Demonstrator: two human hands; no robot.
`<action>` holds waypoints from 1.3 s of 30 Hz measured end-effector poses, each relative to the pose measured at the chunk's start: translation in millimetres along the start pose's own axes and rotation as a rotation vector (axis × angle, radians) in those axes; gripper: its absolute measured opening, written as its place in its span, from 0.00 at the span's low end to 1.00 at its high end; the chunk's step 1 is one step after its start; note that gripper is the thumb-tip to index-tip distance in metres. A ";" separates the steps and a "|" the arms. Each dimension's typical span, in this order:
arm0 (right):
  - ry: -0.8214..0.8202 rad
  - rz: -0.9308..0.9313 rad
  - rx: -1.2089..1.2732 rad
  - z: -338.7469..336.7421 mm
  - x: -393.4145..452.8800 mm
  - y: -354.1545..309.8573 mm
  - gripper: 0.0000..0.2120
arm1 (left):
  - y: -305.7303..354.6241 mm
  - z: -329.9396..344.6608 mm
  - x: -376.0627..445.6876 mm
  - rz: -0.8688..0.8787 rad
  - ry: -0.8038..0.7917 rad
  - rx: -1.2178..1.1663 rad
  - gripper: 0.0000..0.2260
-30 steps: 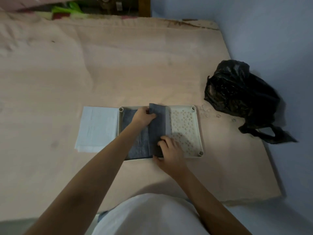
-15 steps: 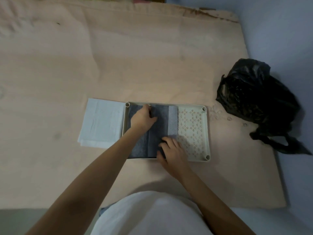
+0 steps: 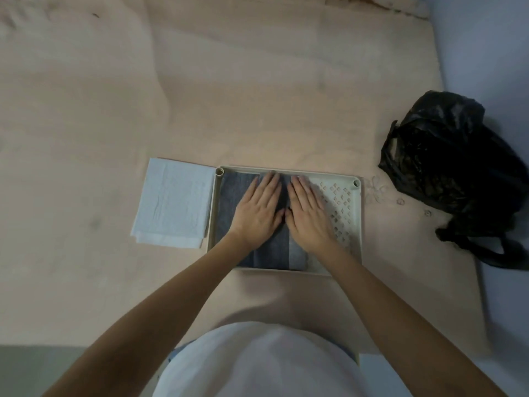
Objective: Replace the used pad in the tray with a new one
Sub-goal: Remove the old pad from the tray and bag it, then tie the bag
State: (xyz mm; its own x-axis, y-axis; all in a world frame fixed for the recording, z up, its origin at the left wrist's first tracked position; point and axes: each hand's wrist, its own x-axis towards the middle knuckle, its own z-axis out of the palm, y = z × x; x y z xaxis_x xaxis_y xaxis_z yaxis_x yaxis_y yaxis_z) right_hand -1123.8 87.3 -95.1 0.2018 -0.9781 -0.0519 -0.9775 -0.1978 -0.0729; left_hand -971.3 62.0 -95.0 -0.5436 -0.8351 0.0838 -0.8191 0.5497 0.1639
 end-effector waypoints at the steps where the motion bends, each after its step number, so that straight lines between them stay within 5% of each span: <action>1: -0.012 -0.022 -0.032 2.7 1.4 1.3 0.27 | -0.5 5.2 -2.6 0.020 -0.038 0.025 0.25; 19: -0.052 -0.049 -0.122 10.4 -0.9 16.2 0.30 | -15.1 11.3 -10.7 -0.095 -0.175 0.059 0.33; 28: -0.107 0.002 -0.079 -3.5 -19.9 33.3 0.32 | -34.0 -10.6 -17.8 0.110 -0.185 0.102 0.32; 33: -0.142 -0.328 -0.087 -4.0 -50.4 23.6 0.35 | -17.0 -6.1 -50.7 0.336 -0.223 0.115 0.35; 39: -0.226 -0.318 -0.105 4.0 -53.6 21.8 0.38 | -17.4 -7.6 -50.9 0.309 -0.356 0.152 0.38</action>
State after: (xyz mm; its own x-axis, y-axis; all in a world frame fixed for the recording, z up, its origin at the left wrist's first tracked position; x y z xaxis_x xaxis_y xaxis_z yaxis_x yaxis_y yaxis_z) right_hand -1155.7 135.7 -97.9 0.4921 -0.8303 -0.2615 -0.8628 -0.5052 -0.0194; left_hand -928.0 94.8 -94.7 -0.7724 -0.5881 -0.2398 -0.6125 0.7896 0.0365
